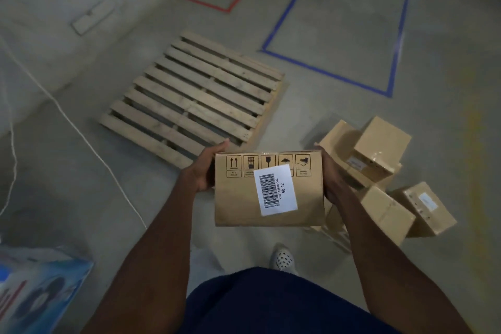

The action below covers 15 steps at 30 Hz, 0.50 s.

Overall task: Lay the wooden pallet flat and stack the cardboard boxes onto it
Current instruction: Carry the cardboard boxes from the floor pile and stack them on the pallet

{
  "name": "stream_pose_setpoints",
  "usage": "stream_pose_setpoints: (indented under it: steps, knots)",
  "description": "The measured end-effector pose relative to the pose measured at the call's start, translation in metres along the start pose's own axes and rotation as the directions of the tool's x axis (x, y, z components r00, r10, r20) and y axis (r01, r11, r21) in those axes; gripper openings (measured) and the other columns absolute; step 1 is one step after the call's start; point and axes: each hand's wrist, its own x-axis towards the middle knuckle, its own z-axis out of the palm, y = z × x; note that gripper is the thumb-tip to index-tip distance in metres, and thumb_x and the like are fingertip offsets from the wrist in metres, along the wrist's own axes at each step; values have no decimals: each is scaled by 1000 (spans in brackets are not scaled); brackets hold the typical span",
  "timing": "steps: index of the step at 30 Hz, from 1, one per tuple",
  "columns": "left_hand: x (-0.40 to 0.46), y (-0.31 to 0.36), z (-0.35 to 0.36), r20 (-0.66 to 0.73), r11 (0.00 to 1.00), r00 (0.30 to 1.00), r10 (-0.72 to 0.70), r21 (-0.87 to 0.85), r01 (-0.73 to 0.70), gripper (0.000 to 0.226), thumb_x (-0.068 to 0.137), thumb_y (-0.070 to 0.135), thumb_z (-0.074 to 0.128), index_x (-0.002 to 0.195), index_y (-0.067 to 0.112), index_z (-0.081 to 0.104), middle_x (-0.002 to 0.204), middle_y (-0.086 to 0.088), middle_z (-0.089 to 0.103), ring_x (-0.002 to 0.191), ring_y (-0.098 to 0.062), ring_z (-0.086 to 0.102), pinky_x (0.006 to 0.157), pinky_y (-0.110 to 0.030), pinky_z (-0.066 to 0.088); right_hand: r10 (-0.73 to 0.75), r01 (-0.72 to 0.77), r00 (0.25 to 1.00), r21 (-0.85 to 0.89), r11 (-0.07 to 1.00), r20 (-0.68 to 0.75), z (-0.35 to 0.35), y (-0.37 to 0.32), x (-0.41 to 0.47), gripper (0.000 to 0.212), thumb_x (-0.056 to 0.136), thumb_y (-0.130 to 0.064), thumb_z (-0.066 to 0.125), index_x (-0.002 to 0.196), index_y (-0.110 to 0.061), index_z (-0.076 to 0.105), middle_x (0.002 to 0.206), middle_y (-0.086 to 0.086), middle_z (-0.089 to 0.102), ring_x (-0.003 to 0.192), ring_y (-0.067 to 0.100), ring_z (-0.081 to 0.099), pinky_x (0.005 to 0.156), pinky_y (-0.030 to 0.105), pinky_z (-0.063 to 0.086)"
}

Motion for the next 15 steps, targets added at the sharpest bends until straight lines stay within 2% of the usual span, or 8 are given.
stream_pose_setpoints:
  steps: [2,5,6,8,9,11,13,15]
  knots:
    - [-9,9,-40,-51,999,999,10,48,-7,64,80,61,60,106,3,70,103,-18,66,93,-31,60,85,-38,43,28,-29,999,-51,998,-16,36,-8,7,33,91,-54,52,94,-24,63,84,6,70,78,25,62,67,35,43]
    - [-22,14,-112,-165,998,986,38,61,-28,44,77,45,67,105,10,67,94,-12,67,88,-28,60,77,-34,46,88,-72,988,-122,990,129,100,-23,16,31,89,-49,60,87,-22,74,88,6,73,76,23,65,64,33,43]
    - [-26,15,-135,-183,997,982,54,69,-42,39,78,39,67,108,13,66,94,-8,67,86,-24,61,73,-32,46,105,-84,981,-134,987,161,121,-26,20,30,89,-48,62,93,-21,76,93,6,74,80,23,67,68,34,46]
    - [-36,20,-173,-188,997,979,76,38,-70,53,73,32,70,124,21,60,106,-4,68,90,-19,62,71,-30,47,142,-108,963,-153,982,231,159,-29,32,40,86,-49,66,112,-19,73,108,8,74,94,26,68,82,38,49]
    - [-41,24,-190,-177,995,980,95,35,-90,60,72,28,70,130,23,56,114,-4,68,94,-18,63,71,-29,49,154,-115,958,-170,979,243,181,-31,37,52,82,-52,69,122,-19,68,119,8,70,105,27,66,92,39,49]
    - [-47,36,-222,-169,992,977,127,42,-122,55,79,14,65,132,24,55,118,-5,68,95,-18,63,67,-23,50,155,-105,961,-216,971,230,220,-35,49,77,70,-56,75,137,-24,56,139,1,56,123,25,55,106,42,43]
    - [-44,50,-249,-190,988,970,154,52,-147,54,80,5,61,131,23,56,119,-6,67,98,-20,63,61,-21,50,104,-44,972,-268,962,210,256,-40,62,82,70,-52,75,144,-26,48,145,-2,46,128,21,46,108,41,40]
    - [-35,66,-279,-218,985,961,169,82,-155,55,77,5,63,129,23,58,121,-8,67,106,-26,63,66,-28,53,56,4,981,-310,951,186,288,-48,78,77,78,-43,76,146,-25,46,149,1,42,126,21,48,108,40,41]
